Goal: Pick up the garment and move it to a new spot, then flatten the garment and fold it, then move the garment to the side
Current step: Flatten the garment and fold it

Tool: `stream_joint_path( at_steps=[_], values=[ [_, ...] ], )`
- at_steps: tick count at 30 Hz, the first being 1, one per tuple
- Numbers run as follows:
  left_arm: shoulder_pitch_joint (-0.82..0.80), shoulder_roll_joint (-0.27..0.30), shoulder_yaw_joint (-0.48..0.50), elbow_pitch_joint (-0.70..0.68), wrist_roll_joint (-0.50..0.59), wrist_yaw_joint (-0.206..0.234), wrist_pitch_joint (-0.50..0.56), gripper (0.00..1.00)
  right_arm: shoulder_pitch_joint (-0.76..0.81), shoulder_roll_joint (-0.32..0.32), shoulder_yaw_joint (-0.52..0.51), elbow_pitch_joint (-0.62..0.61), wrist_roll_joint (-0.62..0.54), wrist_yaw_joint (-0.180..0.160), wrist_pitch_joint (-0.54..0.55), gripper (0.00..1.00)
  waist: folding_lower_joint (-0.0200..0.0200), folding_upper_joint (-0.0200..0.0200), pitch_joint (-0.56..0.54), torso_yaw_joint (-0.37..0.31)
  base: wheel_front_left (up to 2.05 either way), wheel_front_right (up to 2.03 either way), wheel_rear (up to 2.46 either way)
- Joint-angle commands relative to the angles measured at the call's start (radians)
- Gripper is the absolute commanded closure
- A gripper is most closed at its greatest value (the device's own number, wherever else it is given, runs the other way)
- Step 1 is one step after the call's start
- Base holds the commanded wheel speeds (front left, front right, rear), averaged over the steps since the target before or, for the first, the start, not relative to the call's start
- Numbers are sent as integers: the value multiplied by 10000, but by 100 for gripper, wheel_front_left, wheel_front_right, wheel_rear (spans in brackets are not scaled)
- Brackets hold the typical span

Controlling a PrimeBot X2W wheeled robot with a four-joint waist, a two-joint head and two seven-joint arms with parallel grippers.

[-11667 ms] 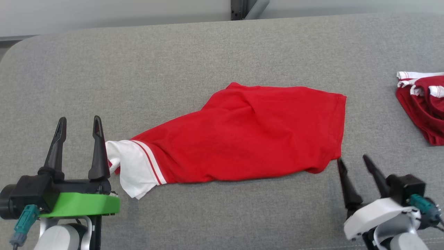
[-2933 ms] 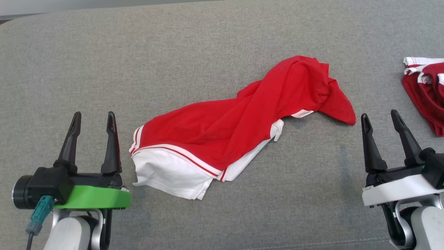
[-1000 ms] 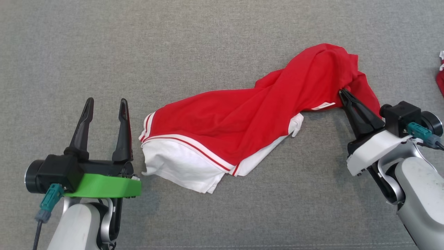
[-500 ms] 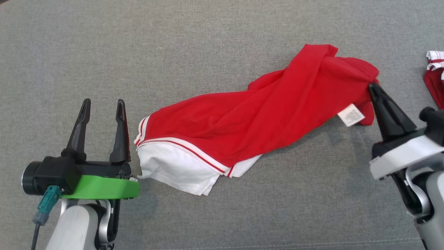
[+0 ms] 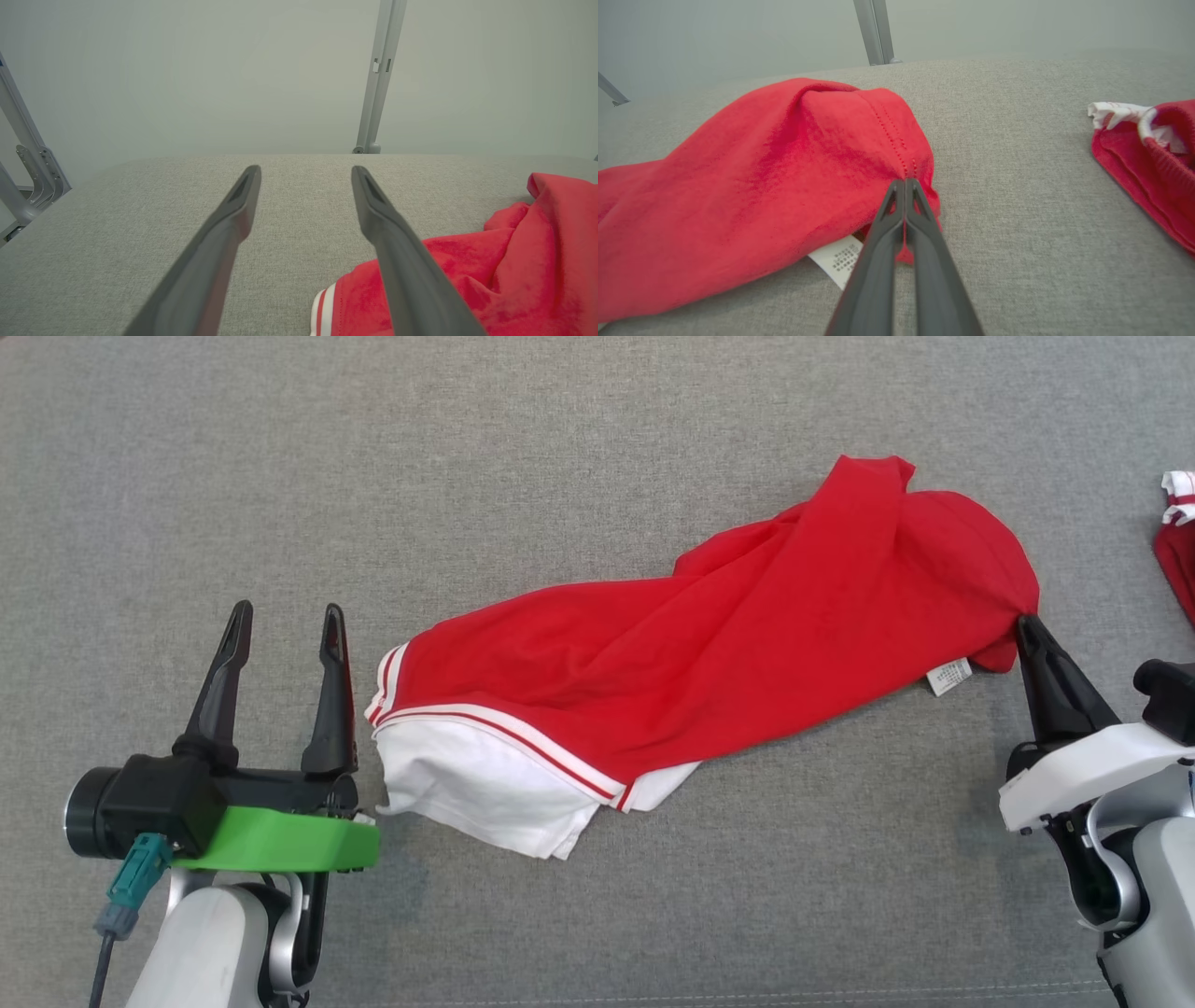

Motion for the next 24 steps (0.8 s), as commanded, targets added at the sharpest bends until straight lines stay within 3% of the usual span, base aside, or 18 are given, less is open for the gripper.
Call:
stream_joint_path(
  at_steps=[1, 2, 3, 13, 24],
  values=[
    [-88, 71, -1, 6, 32, 14, -5, 0, -103, 20, 1, 29, 66, -4, -117, 69, 0, 0, -15, 5, 0, 0, 0],
    [-74, 86, 0, 3, 25, 27, -2, 0, -160, 68, 58, 69, 133, -4, -233, 14, 0, 0, -35, 3, 0, 0, 0],
    [-53, 102, 3, 3, 21, 44, 1, 0, -196, 38, 110, 80, 98, -4, -364, 0, 0, 0, -60, -4, 0, 0, 0],
    [247, 216, 45, -69, -25, 213, 75, 0, 60, 414, -131, -971, -829, -4, -1221, 0, 0, 0, -494, -173, 0, 0, 0],
    [839, 354, 28, -224, -84, 385, 195, 0, 1053, 1087, -346, -2452, -1615, -4, -841, 0, 0, 0, -1040, -300, 0, 0, 0]
  ],
)
